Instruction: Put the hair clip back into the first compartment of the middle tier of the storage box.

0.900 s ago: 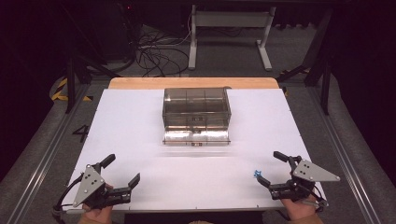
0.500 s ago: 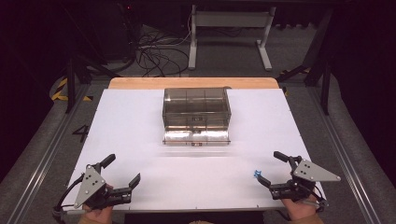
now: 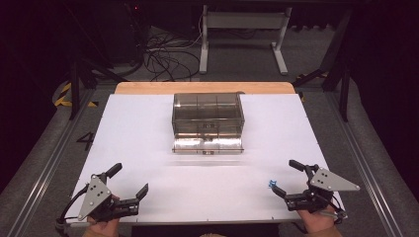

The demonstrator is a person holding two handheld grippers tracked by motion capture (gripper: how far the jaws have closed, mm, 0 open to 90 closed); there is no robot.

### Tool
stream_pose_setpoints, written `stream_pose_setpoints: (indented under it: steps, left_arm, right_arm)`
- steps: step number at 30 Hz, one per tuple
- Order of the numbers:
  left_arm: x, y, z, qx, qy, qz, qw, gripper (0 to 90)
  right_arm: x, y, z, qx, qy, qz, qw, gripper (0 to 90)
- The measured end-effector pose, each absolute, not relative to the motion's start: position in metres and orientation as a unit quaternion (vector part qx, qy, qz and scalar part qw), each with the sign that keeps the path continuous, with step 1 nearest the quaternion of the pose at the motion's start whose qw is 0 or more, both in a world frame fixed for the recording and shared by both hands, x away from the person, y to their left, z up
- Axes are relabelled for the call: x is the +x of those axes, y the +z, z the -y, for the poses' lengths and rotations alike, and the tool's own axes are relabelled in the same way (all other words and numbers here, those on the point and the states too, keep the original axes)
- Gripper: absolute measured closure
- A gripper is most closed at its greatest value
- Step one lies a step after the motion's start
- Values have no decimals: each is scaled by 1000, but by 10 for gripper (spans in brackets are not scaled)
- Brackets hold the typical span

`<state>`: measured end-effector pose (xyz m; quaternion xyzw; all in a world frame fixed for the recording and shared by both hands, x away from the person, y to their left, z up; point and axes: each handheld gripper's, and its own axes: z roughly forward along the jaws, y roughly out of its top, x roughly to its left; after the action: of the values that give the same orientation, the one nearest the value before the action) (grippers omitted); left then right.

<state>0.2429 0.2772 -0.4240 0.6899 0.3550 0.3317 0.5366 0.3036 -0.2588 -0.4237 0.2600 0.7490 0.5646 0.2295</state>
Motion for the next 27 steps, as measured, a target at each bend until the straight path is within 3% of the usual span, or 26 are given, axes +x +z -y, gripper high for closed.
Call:
stream_pose_setpoints:
  steps: [27]
  left_arm:
    - [243,-425,-274,692,332,-354,534,15]
  right_arm:
    - [334,-406,238,262,526,-782,206,33]
